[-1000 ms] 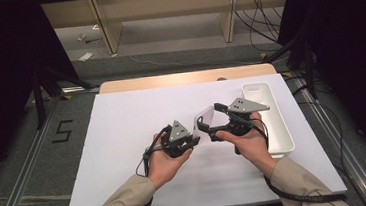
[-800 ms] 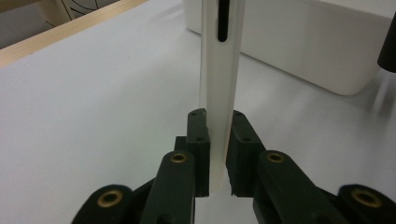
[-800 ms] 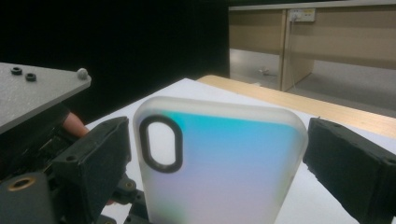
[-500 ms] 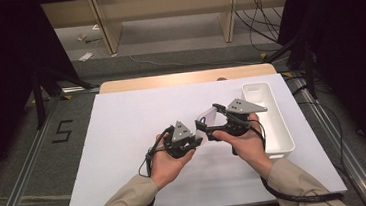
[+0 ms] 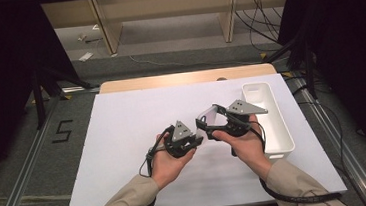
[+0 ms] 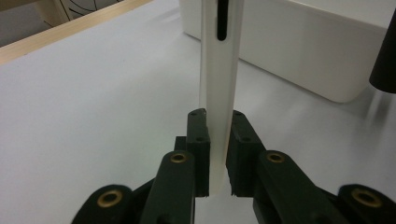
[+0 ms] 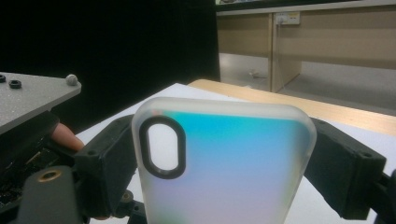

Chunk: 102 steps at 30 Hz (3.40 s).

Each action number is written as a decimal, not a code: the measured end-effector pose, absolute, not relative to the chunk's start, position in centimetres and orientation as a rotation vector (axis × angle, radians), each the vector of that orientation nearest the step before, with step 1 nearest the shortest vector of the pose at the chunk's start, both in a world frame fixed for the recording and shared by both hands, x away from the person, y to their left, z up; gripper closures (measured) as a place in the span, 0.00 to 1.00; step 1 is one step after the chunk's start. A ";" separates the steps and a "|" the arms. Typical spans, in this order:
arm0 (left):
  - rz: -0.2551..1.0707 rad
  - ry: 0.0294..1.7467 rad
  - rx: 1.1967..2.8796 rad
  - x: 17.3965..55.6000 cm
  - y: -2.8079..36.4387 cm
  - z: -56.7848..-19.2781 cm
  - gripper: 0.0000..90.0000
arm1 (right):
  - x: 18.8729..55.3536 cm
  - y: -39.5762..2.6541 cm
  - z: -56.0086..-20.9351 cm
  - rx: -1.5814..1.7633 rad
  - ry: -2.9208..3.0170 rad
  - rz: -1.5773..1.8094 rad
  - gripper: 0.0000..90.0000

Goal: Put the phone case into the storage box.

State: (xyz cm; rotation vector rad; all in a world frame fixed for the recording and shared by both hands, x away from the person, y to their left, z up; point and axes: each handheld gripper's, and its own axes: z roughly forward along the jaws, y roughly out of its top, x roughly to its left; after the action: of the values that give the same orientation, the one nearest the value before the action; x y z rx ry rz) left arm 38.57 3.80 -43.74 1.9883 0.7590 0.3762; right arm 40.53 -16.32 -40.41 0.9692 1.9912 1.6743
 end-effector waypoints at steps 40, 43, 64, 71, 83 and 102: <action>0.451 0.664 2.122 37.7 6.9 -43.4 0.00 | 40.7 -18.5 -38.8 0.984 1.920 1.593 0.20; 0.451 0.660 2.123 37.6 7.3 -43.4 0.00 | 40.8 -18.8 -38.7 0.991 1.908 1.582 0.20; 0.450 0.663 2.108 37.0 9.8 -43.6 0.00 | 41.1 -20.3 -37.7 1.021 1.858 1.559 0.20; 0.452 0.675 2.095 36.9 10.5 -43.6 0.00 | 41.2 -20.9 -37.3 1.032 1.838 1.554 0.20; 0.453 0.688 2.078 36.8 11.3 -43.7 0.00 | 41.4 -21.6 -37.0 1.052 1.820 1.535 0.20; 0.456 0.703 2.067 36.7 12.2 -43.8 0.00 | 41.7 -23.0 -36.3 1.084 1.762 1.517 0.20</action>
State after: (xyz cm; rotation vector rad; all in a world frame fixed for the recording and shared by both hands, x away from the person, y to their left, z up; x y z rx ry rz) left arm 36.69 12.20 -43.77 2.0667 0.7025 0.4556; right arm 41.72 -23.03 -36.25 1.0838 1.7624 1.5173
